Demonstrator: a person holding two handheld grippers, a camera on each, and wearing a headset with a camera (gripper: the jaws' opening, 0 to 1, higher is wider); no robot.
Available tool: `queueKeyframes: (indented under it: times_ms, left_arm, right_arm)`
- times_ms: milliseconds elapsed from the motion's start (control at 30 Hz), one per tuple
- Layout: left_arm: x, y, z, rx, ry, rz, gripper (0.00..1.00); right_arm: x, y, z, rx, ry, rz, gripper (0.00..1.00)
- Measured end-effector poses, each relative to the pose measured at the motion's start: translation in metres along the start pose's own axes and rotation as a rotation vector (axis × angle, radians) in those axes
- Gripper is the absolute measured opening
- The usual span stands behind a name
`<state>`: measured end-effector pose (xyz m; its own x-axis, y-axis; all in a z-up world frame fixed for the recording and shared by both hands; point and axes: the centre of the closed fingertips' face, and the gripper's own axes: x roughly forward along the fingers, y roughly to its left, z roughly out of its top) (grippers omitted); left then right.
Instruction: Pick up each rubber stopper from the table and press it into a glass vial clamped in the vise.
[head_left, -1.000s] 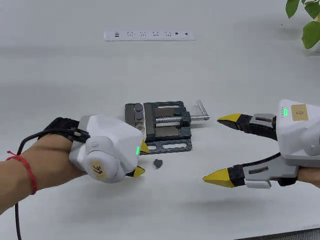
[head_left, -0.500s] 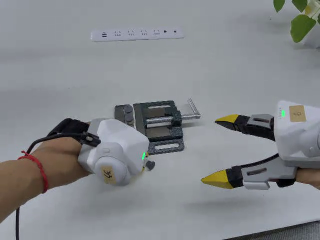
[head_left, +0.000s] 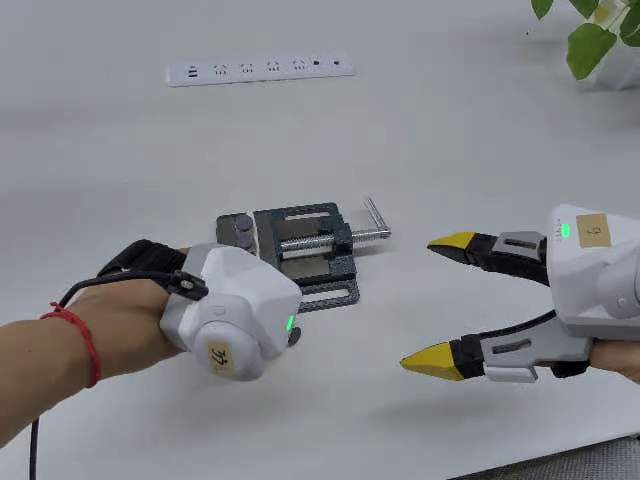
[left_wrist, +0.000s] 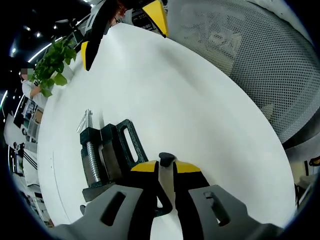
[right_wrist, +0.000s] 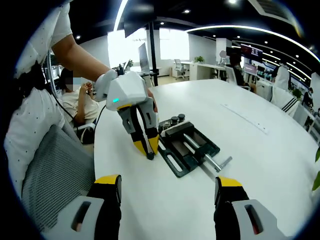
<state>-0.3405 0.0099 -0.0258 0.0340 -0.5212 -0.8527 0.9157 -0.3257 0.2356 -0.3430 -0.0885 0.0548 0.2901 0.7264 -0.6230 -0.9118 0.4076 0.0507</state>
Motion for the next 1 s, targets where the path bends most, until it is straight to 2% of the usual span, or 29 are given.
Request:
queueKeyframes:
  times_ms: [533, 900, 933, 1000]
  left_arm:
    - [0.0004, 0.0004, -0.0038, -0.063, -0.007, 0.017, 0.05]
    - [0.0008, -0.0014, -0.0049, -0.167, -0.029, 0.058, 0.04]
    - [-0.0001, -0.0013, -0.0053, -0.184, -0.034, 0.064, 0.04]
    - [-0.0037, 0.0009, -0.0017, -0.248, -0.074, 0.089, 0.04]
  right_arm:
    - [0.0028, 0.0015, -0.0025, 0.003, -0.001, 0.0, 0.73]
    - [0.0056, 0.0056, 0.0013, 0.001, 0.0, 0.008, 0.73]
    - [0.0058, 0.0059, 0.0019, 0.0, -0.001, 0.009, 0.73]
    - [0.0062, 0.0064, 0.0038, -0.002, -0.004, 0.009, 0.73]
